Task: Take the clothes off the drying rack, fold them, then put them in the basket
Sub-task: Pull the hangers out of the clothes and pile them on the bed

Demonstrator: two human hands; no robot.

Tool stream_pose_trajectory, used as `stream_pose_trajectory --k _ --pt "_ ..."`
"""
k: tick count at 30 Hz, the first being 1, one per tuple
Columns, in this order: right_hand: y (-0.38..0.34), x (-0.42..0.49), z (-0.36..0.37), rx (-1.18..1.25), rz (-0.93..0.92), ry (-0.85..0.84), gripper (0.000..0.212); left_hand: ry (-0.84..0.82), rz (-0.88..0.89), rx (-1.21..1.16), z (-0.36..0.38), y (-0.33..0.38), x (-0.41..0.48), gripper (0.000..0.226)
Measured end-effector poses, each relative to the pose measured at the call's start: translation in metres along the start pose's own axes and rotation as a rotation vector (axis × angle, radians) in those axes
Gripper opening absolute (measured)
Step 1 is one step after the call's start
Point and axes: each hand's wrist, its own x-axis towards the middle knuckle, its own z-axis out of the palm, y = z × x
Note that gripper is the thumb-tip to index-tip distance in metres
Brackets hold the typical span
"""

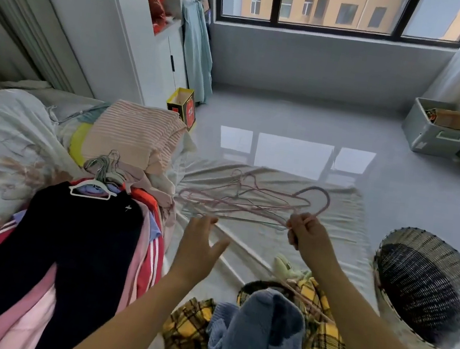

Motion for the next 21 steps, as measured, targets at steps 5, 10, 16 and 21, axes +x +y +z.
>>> stream_pose_trajectory --k 5,10,16,21 --pt "0.022 0.0 0.025 -0.162 0.016 -0.269 0.026 -0.016 0.23 0.543 -0.017 -0.037 0.019 0.055" --pt "0.03 0.016 0.013 -0.218 0.047 -0.479 0.005 -0.316 0.053 0.381 -0.036 -0.077 0.018 0.055" --pt "0.102 0.032 -0.056 -0.696 0.278 -0.423 0.006 -0.301 -0.124 0.16 -0.043 -0.128 0.023 0.011" --pt "0.115 0.014 -0.068 -0.104 0.53 -0.265 0.016 -0.304 -0.302 0.035 -0.028 -0.149 0.027 0.013"
